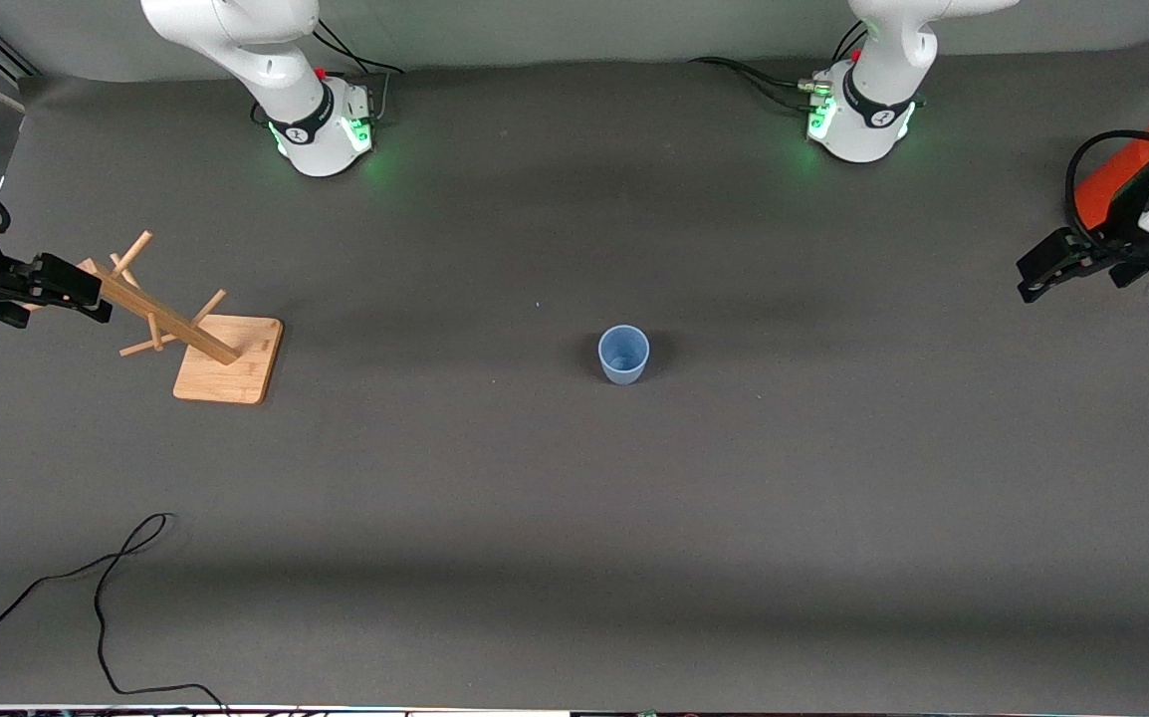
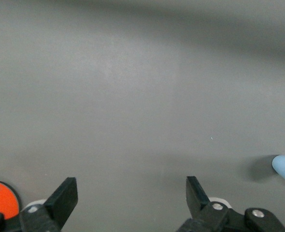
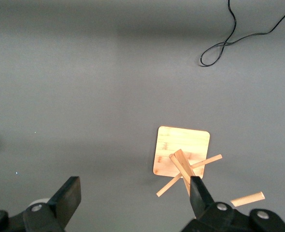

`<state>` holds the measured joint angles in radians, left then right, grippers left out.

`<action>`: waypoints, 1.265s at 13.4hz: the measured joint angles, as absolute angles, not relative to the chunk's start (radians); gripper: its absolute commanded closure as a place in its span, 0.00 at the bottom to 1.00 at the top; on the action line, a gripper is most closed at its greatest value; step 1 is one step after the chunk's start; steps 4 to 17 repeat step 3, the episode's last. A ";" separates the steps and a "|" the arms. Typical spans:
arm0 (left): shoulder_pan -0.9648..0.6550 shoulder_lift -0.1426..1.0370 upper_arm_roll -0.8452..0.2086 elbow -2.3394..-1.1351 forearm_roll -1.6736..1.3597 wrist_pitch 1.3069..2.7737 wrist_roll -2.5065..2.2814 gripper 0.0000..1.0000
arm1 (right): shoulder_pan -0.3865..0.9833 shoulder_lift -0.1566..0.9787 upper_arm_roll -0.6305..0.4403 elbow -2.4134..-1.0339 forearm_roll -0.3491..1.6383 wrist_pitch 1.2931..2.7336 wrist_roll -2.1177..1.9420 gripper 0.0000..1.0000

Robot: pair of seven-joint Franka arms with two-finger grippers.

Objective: Rotate and upright cup with both arms

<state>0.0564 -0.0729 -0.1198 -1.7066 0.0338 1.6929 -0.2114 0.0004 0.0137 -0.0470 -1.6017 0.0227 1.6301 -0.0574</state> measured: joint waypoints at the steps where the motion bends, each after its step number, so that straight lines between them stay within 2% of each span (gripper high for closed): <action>1: 0.056 -0.071 -0.119 -1.707 0.034 1.693 -0.211 0.00 | 0.000 0.014 -0.047 -1.602 0.023 1.630 -0.057 0.00; 17: 0.056 -0.065 -0.119 -1.707 0.034 1.693 -0.211 0.00 | 0.000 0.014 -0.047 -1.602 0.023 1.630 -0.057 0.00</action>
